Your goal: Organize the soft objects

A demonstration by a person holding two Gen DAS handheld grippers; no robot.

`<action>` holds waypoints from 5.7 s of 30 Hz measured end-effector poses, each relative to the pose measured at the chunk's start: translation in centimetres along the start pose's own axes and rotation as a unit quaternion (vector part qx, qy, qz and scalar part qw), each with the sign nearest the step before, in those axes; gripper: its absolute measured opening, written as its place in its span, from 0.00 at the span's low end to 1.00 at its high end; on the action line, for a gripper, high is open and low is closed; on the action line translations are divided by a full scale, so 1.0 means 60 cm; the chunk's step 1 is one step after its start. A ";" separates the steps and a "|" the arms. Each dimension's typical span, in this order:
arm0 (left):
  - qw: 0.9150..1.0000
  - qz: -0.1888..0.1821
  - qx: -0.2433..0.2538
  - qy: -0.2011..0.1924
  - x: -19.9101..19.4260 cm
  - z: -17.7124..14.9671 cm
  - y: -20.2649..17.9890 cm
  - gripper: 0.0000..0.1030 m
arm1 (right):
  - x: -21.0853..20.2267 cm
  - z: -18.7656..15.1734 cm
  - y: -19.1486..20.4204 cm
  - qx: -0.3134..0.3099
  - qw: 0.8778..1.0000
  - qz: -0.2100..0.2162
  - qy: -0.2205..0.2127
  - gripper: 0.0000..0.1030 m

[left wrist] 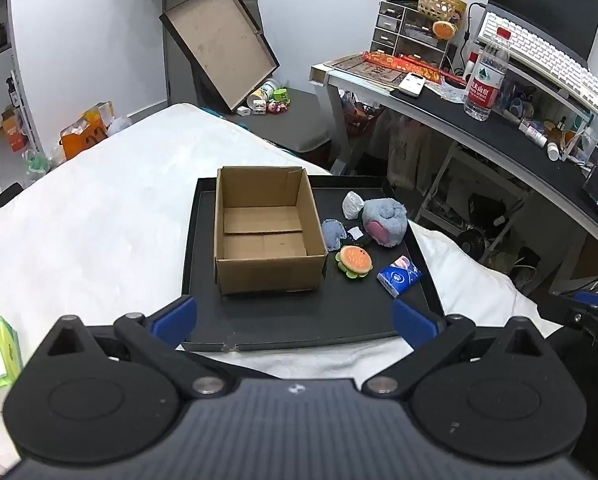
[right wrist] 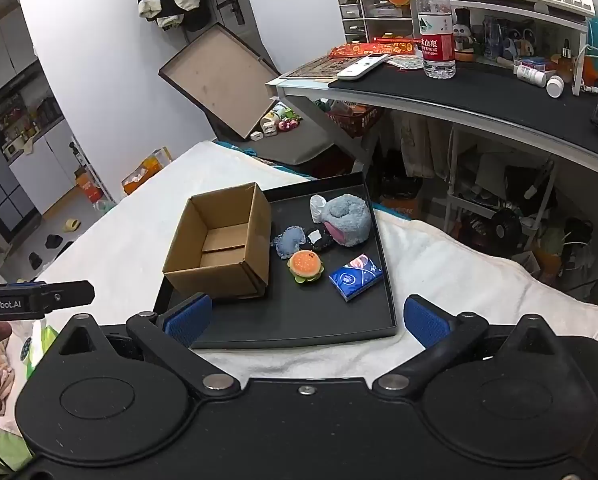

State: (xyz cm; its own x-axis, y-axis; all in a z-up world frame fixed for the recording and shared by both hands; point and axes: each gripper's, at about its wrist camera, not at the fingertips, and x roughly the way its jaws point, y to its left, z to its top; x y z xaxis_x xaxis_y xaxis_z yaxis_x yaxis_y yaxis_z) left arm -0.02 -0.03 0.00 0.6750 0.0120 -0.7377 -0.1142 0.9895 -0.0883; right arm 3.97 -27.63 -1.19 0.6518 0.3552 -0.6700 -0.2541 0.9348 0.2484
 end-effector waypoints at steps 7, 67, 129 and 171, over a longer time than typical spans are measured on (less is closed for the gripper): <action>1.000 0.001 -0.003 -0.012 -0.005 -0.007 -0.006 1.00 | 0.000 0.003 0.005 -0.006 1.000 0.011 0.002 1.00; 1.000 0.000 -0.018 -0.014 -0.014 -0.004 0.015 1.00 | -0.005 0.014 0.014 -0.012 1.000 0.010 0.002 1.00; 0.997 0.032 -0.041 0.049 0.186 0.065 0.059 0.98 | 0.211 0.047 -0.079 0.070 0.994 0.036 0.077 1.00; 0.987 0.056 -0.082 0.128 0.408 0.079 0.136 0.33 | 0.499 0.019 -0.136 0.169 0.959 0.023 0.225 0.80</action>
State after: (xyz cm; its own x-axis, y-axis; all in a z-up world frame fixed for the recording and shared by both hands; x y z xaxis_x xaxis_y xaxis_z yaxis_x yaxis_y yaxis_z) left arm 19.05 9.00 -15.62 0.4480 0.0624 -0.8919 -0.3083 0.9471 -0.0886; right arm 26.37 -24.61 -22.50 0.2515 0.4272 -0.8685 0.0211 0.8947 0.4462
